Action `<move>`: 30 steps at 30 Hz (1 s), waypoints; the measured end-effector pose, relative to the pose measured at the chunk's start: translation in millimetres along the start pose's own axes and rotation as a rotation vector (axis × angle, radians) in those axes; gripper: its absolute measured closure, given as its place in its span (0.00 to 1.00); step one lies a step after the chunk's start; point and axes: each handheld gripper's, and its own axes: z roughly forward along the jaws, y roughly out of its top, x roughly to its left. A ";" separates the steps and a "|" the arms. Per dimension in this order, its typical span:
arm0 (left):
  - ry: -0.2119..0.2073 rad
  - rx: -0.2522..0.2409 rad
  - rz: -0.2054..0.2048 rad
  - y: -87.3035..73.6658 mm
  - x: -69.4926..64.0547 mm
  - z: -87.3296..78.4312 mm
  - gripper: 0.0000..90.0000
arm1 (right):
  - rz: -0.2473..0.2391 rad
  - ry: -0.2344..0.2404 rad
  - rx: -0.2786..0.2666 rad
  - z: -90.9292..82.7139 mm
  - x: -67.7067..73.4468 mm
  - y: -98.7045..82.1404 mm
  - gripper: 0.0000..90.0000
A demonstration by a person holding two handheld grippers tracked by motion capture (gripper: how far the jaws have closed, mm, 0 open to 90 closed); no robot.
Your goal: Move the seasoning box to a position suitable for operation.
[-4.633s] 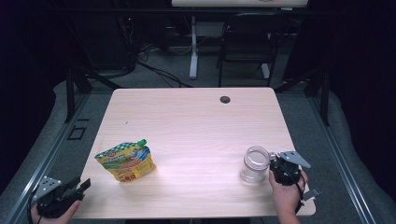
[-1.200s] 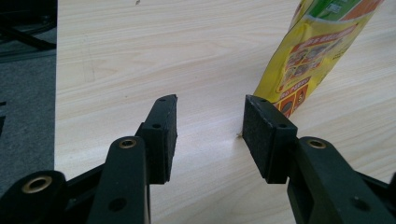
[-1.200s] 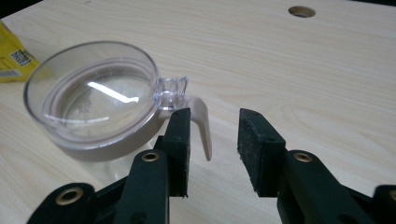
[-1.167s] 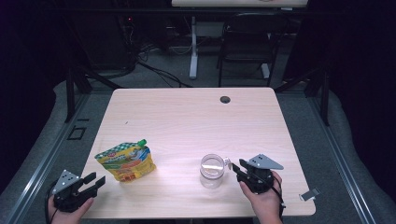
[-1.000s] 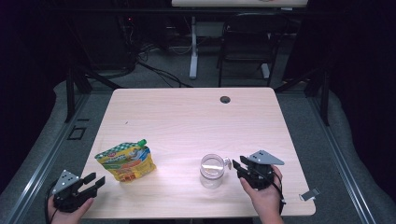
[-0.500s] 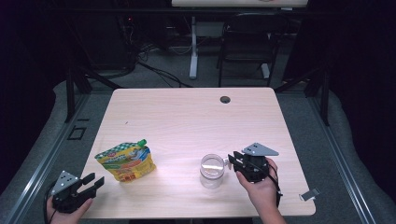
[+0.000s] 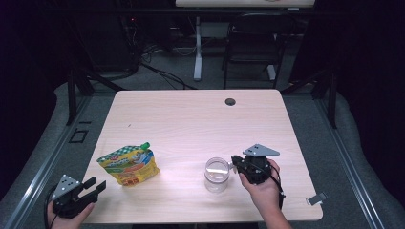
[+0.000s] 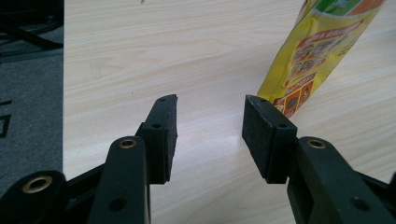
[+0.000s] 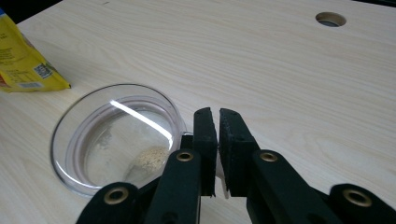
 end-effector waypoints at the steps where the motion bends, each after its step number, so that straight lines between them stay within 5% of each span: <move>1: -0.001 -0.001 -0.001 0.1 -0.2 0.2 0.62 | 0.003 0.004 -0.004 0.9 1.0 -0.3 0.97; 16: 0.000 0.003 0.007 -0.3 -1.5 -1.0 0.62 | 0.002 0.010 -0.010 0.5 0.0 -2.5 0.99; 30: 0.000 0.006 0.007 -0.7 -1.1 -0.7 0.62 | 0.088 0.059 -0.040 1.3 -7.9 -7.5 0.99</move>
